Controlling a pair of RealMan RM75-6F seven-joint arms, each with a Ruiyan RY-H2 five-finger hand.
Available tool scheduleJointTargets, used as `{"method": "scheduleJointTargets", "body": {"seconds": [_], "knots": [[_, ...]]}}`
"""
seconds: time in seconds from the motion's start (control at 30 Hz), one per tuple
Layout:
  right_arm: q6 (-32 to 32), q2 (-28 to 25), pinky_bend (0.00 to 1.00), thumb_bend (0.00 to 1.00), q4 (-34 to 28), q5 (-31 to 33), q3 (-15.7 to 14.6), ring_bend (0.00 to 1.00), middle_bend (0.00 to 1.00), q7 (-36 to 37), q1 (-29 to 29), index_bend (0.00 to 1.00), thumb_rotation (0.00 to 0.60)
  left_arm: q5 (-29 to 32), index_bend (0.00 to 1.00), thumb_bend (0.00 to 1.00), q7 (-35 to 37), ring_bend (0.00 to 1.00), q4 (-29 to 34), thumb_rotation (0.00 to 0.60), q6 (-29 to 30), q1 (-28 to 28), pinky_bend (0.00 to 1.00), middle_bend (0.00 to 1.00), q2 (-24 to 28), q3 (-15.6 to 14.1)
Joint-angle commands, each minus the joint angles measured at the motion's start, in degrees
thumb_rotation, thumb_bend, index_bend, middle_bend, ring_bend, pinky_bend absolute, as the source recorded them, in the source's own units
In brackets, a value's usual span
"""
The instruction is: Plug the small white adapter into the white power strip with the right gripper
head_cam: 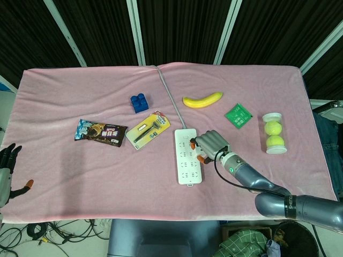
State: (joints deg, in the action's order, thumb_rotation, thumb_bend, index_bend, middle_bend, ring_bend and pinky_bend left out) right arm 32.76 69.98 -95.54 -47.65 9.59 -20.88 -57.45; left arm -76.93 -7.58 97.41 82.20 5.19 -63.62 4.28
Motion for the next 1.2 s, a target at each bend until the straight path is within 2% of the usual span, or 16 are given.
{"method": "scheduleJointTargets", "body": {"seconds": [0.03,0.2,0.37,0.77,1.2], "knots": [[3.37,0.92,0.38,0.42,-2.14,8.09,-2.58,0.54,0.56,-5.32,-4.54,0.54,0.600,0.15,0.01,0.24,0.03,0.00,0.06,0.600,-0.03,0.00,0.00,0.00,0.05,0.07],[7.93,3.70,0.39,0.42,-2.22,14.38,-4.62,0.54,0.56,-9.33,-7.34,0.54,0.600,0.11,0.01,0.24,-0.04,0.00,0.18,0.600,-0.02,-0.02,0.00,0.00,0.11,0.02],[10.49,6.21,0.39,0.42,-0.26,17.64,-5.79,0.54,0.56,-11.68,-9.10,0.55,0.600,0.27,0.01,0.24,0.13,0.00,0.27,0.600,0.15,-0.13,0.00,0.00,0.24,0.11],[11.26,8.16,0.39,0.42,2.81,19.04,-7.17,0.54,0.56,-12.16,-9.72,0.56,0.600,0.59,0.01,0.24,0.20,0.00,0.19,0.600,0.03,-0.12,0.00,0.00,0.34,0.20],[10.06,7.65,0.39,0.42,2.63,18.88,-7.55,0.55,0.57,-10.48,-9.52,0.56,0.600,0.74,0.01,0.24,0.02,0.00,0.25,0.600,-0.02,-0.10,0.00,0.00,0.39,0.23]]}}
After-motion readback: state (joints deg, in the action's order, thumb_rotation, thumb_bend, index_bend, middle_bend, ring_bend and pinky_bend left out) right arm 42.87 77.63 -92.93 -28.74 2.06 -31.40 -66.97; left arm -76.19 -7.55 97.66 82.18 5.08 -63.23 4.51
